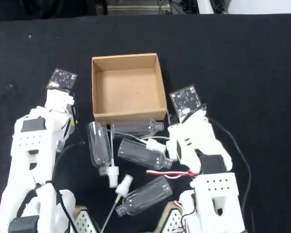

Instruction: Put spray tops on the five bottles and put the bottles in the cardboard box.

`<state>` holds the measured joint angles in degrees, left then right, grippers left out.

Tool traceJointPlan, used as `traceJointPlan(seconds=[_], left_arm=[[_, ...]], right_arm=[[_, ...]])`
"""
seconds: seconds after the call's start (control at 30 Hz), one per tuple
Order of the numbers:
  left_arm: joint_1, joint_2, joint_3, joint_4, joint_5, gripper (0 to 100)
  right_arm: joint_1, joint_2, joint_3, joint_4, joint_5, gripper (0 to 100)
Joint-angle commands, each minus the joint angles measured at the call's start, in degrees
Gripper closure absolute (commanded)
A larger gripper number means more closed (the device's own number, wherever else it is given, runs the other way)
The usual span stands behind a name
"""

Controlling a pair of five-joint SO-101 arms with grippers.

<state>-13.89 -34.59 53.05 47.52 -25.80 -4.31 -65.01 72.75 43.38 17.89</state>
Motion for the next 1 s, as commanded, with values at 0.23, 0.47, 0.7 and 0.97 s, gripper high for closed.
traceJointPlan(seconds=[0.23, 0.47, 0.7, 0.97], left_arm=[[0.8, -3.3, 1.4, -5.4, 13.1, 97], [0.7, -3.3, 3.9, -8.2, 14.5, 97], [-2.1, -3.3, 3.9, -8.6, 14.5, 97], [-2.2, -3.1, 4.0, -8.4, 14.5, 97]], right_arm=[[4.7, 11.7, -21.9, 16.1, 9.4, 86.8], [9.4, 27.3, -25.6, 18.0, 21.1, 86.8], [14.5, 38.2, -25.8, 20.1, 38.4, 73.5], [9.5, 51.5, -27.7, 19.4, 41.8, 75.4]])
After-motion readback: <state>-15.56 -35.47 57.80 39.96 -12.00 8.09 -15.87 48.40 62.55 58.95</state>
